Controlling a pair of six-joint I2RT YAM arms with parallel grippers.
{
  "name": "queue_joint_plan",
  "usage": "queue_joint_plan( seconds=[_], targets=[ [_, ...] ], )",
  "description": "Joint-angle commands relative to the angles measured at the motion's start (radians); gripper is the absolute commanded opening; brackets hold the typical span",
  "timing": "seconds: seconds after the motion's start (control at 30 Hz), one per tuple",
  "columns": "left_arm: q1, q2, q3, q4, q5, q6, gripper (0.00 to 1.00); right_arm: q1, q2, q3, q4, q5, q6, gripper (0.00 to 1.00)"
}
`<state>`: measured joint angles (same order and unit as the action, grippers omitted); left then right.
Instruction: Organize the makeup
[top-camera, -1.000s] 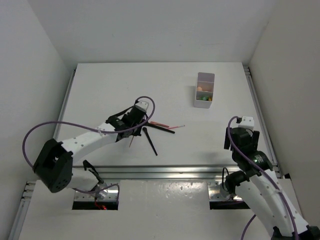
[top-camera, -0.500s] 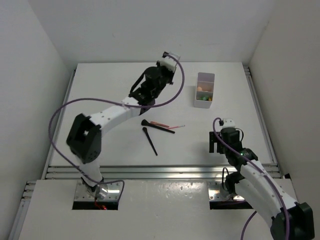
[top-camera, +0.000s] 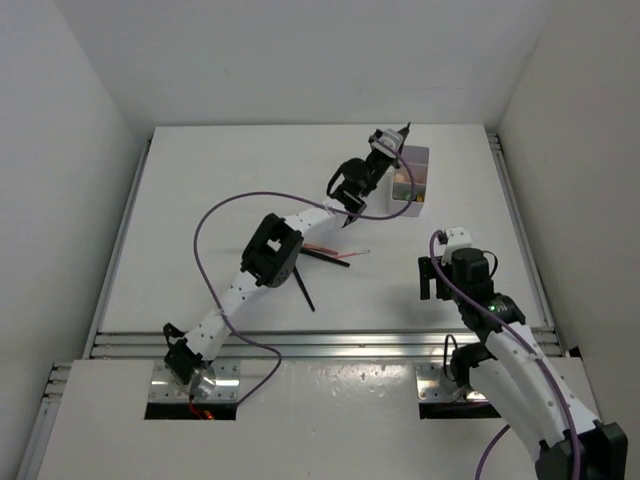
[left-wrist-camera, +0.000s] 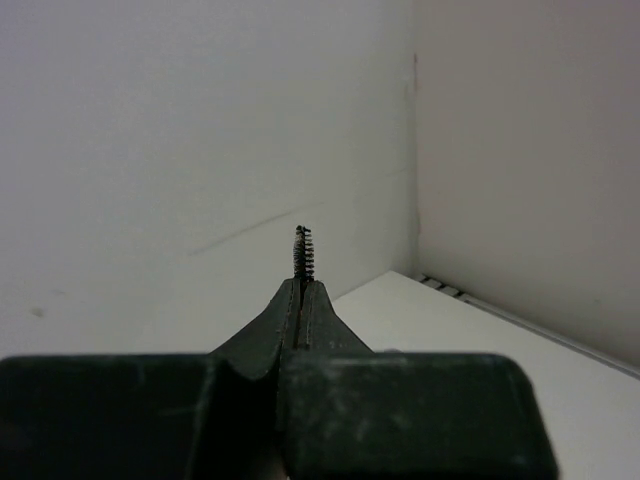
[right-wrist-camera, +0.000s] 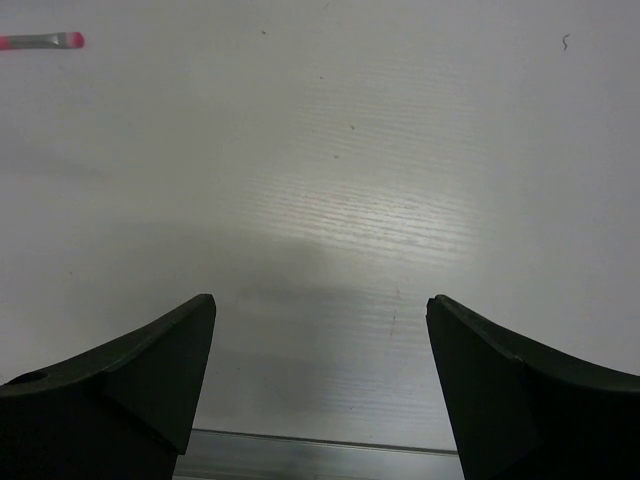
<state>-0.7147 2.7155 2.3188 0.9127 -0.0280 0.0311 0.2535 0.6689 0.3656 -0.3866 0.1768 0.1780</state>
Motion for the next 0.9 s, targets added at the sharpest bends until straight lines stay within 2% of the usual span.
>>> queue_joint_plan(
  seconds=[0.0, 0.1, 0.2, 0.27, 0.67, 0.7, 0.8, 0.87],
  targets=[
    [-0.052, 0.055, 0.058, 0.205, 0.051, -0.019, 0.00, -0.010, -0.055, 0.036, -0.087, 0.041, -0.028, 0.87],
    [-0.052, 0.088, 0.060, 0.215, 0.013, -0.019, 0.00, -0.008, -0.081, 0.042, -0.121, 0.064, -0.026, 0.87],
    [-0.052, 0.179, 0.166, 0.184, 0.003, -0.008, 0.00, -0.013, -0.091, 0.079, -0.161, 0.079, -0.026, 0.86],
    [-0.052, 0.204, 0.179, 0.184, 0.003, -0.008, 0.00, -0.013, -0.097, 0.105, -0.182, 0.098, -0.028, 0.86],
    [-0.052, 0.153, 0.038, 0.186, -0.056, 0.010, 0.01, -0.016, -0.137, 0.144, -0.241, 0.132, -0.057, 0.87],
    [-0.052, 0.138, 0.010, 0.186, -0.056, 0.019, 0.22, -0.010, -0.134, 0.154, -0.247, 0.132, -0.055, 0.88],
    [-0.052, 0.037, -0.142, 0.231, -0.069, 0.065, 0.63, -0.010, -0.121, 0.179, -0.255, 0.109, -0.078, 0.89],
    [-0.052, -0.035, -0.262, 0.242, -0.047, 0.107, 0.72, -0.011, -0.114, 0.193, -0.262, 0.090, -0.090, 0.89]
  ],
)
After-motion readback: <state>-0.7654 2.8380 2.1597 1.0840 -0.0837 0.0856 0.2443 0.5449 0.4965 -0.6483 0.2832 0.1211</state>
